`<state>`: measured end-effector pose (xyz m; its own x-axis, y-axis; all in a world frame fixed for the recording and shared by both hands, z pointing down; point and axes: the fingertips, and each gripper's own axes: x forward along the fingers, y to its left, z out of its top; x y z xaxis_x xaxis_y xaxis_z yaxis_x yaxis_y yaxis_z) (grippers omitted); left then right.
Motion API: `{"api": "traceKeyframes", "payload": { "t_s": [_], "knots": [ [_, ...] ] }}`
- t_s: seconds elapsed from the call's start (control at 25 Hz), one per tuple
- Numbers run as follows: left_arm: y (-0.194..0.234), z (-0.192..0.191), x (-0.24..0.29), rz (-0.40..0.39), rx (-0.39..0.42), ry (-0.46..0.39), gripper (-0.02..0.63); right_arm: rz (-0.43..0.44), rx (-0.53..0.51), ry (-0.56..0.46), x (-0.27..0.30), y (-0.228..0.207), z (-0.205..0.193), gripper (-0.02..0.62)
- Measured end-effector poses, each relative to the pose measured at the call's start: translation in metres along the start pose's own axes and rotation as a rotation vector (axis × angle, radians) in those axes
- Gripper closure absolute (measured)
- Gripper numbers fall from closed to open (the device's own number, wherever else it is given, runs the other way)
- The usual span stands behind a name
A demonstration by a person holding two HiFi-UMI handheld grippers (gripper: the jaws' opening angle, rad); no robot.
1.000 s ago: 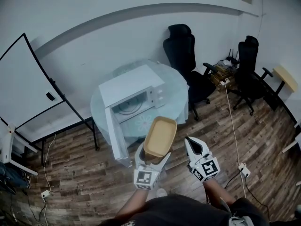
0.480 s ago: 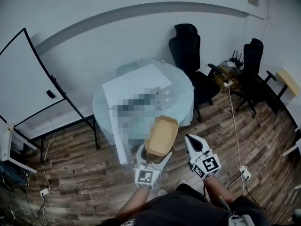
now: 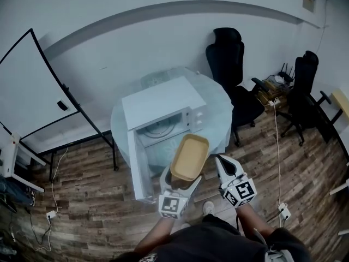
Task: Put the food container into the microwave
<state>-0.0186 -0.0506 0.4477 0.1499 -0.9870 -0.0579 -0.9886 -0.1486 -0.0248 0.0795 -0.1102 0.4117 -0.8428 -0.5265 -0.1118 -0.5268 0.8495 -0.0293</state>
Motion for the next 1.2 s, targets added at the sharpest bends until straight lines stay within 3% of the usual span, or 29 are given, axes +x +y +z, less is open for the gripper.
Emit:
{"api": "traceKeyframes", "payload": {
  "t_s": [0.64, 1.2],
  "knots": [
    [0.029, -0.017, 0.094, 0.185, 0.018, 0.06, 0.108, 0.185, 0.047, 0.005, 0.092, -0.089, -0.011, 0.594],
    [0.056, -0.046, 0.1, 0.361, -0.002, 0.131, 0.108, 0.352, 0.094, 0.028, 0.134, -0.094, -0.033, 0.594]
  ]
}}
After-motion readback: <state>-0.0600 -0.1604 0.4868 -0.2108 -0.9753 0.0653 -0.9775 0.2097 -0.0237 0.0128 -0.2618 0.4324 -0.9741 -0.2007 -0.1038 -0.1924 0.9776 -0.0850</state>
